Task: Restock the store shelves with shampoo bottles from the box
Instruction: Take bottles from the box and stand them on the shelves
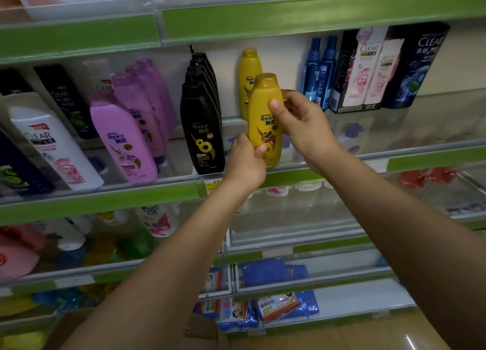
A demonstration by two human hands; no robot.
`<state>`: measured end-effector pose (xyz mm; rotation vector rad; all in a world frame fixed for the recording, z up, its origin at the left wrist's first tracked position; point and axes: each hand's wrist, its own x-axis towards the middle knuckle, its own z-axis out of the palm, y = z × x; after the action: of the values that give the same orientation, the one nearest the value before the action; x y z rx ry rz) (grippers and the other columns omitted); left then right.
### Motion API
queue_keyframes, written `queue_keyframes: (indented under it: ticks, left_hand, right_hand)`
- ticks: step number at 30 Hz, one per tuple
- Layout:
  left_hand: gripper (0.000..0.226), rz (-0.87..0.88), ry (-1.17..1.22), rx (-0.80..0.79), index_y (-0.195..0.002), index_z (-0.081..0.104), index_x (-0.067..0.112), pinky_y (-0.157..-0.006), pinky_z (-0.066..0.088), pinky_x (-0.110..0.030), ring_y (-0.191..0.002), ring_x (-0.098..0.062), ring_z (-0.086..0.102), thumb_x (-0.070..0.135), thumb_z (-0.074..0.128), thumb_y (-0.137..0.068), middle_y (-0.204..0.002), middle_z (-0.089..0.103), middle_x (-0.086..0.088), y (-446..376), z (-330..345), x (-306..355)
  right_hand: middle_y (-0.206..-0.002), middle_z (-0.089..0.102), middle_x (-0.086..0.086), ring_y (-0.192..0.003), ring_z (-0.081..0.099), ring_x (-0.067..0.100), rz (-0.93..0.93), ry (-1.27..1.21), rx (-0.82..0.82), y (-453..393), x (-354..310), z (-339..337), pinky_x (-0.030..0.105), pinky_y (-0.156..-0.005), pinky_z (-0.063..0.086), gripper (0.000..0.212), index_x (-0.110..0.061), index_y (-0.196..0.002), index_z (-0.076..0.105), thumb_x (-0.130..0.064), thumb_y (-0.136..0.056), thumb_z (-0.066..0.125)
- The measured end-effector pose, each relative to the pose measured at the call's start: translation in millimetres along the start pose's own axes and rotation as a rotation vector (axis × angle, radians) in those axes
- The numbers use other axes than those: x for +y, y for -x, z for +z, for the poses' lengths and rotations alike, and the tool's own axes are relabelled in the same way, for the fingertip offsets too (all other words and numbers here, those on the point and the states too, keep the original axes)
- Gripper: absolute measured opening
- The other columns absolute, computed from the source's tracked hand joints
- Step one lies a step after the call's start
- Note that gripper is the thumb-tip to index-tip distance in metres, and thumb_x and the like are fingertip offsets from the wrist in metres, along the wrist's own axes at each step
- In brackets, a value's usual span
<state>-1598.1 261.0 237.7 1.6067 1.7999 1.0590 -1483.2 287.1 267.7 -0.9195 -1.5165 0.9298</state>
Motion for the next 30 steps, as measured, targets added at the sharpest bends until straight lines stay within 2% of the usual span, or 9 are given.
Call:
queue_keyframes:
  ticks: [4, 11, 25, 30]
  left_hand:
    - [0.033, -0.008, 0.029, -0.008, -0.126, 0.044, 0.008, -0.101, 0.042, -0.047, -0.118, -0.029, 0.048, 0.025, 0.046, -0.098, -0.129, 0.045, -0.012, 2.9, -0.9, -0.3]
    - [0.032, -0.014, 0.057, -0.031, -0.126, 0.043, 0.010, -0.101, 0.042, -0.046, -0.117, -0.027, 0.048, 0.025, 0.046, -0.099, -0.130, 0.046, -0.011, 3.4, -2.2, 0.3]
    - [0.031, -0.013, 0.122, -0.034, -0.125, 0.045, 0.013, -0.099, 0.045, -0.045, -0.115, -0.025, 0.052, 0.027, 0.048, -0.097, -0.127, 0.052, -0.009, 4.7, -3.4, -3.0]
    - [0.030, 0.029, 0.240, -0.011, -0.125, 0.050, 0.011, -0.092, 0.048, -0.029, -0.109, -0.016, 0.057, 0.020, 0.052, -0.096, -0.115, 0.059, -0.001, 15.9, -10.7, -5.5]
  right_hand:
    - [-0.110, 0.067, 0.006, -0.104, 0.064, 0.018, -0.001, 0.009, -0.003, 4.1, -1.6, -1.2, 0.031, -0.087, 0.056, 0.025, -0.016, -0.118, 0.058, -0.028, -0.097, 0.056]
    - [-0.112, 0.067, 0.009, -0.106, 0.064, 0.023, 0.009, 0.002, 0.004, 2.9, -0.5, -0.3, 0.039, -0.092, 0.055, 0.022, -0.017, -0.115, 0.058, -0.028, -0.097, 0.056]
    - [-0.113, 0.066, 0.005, -0.104, 0.064, 0.014, 0.026, -0.022, 0.008, 7.6, -1.7, 2.5, 0.026, -0.084, 0.056, 0.030, -0.012, -0.122, 0.056, -0.029, -0.098, 0.054]
    - [-0.116, 0.067, 0.003, -0.106, 0.065, 0.011, 0.037, -0.078, -0.001, 10.8, 2.0, 0.3, 0.027, -0.087, 0.054, 0.039, -0.013, -0.132, 0.053, -0.030, -0.096, 0.056]
